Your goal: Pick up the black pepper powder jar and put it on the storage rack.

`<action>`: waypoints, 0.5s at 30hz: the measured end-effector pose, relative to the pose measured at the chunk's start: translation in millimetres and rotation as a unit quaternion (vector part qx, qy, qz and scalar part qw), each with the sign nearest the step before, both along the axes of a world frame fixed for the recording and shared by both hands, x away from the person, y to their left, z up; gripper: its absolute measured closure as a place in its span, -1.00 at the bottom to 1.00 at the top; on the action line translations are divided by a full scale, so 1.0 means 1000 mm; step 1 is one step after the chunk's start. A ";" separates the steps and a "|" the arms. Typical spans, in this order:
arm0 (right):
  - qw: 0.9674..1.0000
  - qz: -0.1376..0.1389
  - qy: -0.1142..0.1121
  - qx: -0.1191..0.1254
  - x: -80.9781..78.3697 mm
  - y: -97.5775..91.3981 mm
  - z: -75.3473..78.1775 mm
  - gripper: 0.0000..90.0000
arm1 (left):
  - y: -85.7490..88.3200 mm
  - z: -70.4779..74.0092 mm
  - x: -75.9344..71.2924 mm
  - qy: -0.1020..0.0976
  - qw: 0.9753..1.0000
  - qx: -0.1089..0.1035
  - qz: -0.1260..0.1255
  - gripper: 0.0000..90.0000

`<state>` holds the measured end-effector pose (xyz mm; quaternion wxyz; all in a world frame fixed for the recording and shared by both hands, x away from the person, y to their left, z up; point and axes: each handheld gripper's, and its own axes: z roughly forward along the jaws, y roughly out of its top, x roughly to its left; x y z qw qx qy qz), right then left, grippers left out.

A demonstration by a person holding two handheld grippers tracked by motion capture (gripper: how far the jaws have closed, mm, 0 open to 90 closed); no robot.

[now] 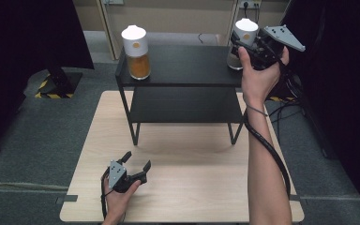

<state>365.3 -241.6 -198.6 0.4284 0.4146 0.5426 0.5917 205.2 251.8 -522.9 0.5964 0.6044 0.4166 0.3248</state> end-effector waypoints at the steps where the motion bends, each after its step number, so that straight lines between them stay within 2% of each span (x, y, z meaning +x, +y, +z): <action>1: 1.000 -0.001 0.001 -0.001 -0.002 0.000 0.001 -0.72 | 0.000 0.000 0.000 0.000 1.000 0.001 0.000 -0.73; 15: 1.000 0.016 -0.003 0.001 -0.027 -0.010 -0.007 -0.72 | 0.000 0.000 0.000 0.000 1.000 0.000 0.000 -0.73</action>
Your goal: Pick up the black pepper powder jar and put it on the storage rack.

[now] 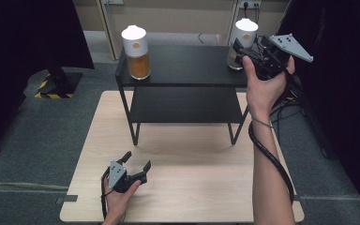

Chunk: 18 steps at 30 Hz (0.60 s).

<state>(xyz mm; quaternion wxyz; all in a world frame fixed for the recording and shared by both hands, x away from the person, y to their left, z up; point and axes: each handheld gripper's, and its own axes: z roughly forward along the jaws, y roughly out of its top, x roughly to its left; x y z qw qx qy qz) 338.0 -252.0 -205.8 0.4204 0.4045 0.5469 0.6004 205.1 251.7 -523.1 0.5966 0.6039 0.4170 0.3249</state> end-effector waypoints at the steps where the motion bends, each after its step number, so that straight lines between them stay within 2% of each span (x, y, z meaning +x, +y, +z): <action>1: 1.000 0.002 0.002 0.001 -0.002 0.000 0.000 -0.72 | 0.000 0.000 0.000 -0.001 1.000 -0.001 0.000 -0.73; 18: 1.000 0.019 0.000 -0.002 -0.033 -0.004 -0.015 -0.72 | 0.000 0.000 0.000 -0.001 1.000 0.000 -0.001 -0.73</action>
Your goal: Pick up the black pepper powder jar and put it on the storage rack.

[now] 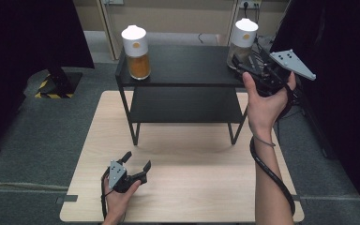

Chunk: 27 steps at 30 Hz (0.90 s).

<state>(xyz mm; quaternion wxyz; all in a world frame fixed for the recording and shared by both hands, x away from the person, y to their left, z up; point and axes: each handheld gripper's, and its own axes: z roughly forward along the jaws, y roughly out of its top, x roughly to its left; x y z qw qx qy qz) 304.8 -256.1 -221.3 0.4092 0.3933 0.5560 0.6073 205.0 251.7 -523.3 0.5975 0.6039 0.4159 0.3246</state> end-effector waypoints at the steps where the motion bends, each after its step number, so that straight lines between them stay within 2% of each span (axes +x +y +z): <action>1: 1.000 0.001 0.000 0.001 -0.002 0.000 -0.001 -0.72 | 0.000 0.000 0.000 0.000 1.000 0.001 0.000 -0.73; 14: 1.000 0.020 -0.001 -0.013 -0.026 -0.004 -0.012 -0.71 | -0.001 0.000 0.000 -0.001 1.000 0.003 0.000 -0.73; 27: 0.999 0.038 -0.001 -0.015 -0.039 -0.004 -0.025 -0.71 | -0.001 0.000 -0.001 -0.001 1.000 0.003 -0.001 -0.73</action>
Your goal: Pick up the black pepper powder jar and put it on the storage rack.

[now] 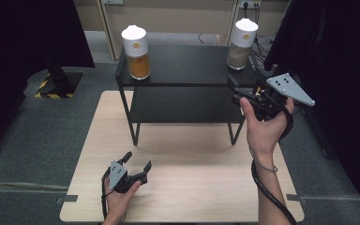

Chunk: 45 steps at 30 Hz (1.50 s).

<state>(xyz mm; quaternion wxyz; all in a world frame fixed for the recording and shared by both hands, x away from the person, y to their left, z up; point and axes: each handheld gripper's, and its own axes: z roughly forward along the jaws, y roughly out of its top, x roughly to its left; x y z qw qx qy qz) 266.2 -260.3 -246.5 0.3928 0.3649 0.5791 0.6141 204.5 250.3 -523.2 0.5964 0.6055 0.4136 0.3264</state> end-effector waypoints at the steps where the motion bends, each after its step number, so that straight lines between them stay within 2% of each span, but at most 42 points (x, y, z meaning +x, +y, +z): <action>1: 1.000 0.001 -0.001 0.000 -0.001 0.000 -0.001 -0.71 | 0.000 0.000 0.000 0.000 1.000 0.000 0.000 -0.73; 15: 1.000 0.025 0.006 -0.005 -0.013 0.000 -0.017 -0.71 | 0.000 0.000 0.000 0.000 1.000 -0.001 -0.001 -0.73; 28: 0.999 0.030 0.019 -0.006 -0.025 -0.004 -0.035 -0.71 | -0.001 0.000 0.000 -0.001 1.000 0.001 -0.001 -0.73; 45: 0.999 0.027 0.040 -0.003 -0.030 -0.010 -0.059 -0.71 | -0.001 0.000 0.000 -0.001 1.000 0.001 -0.001 -0.73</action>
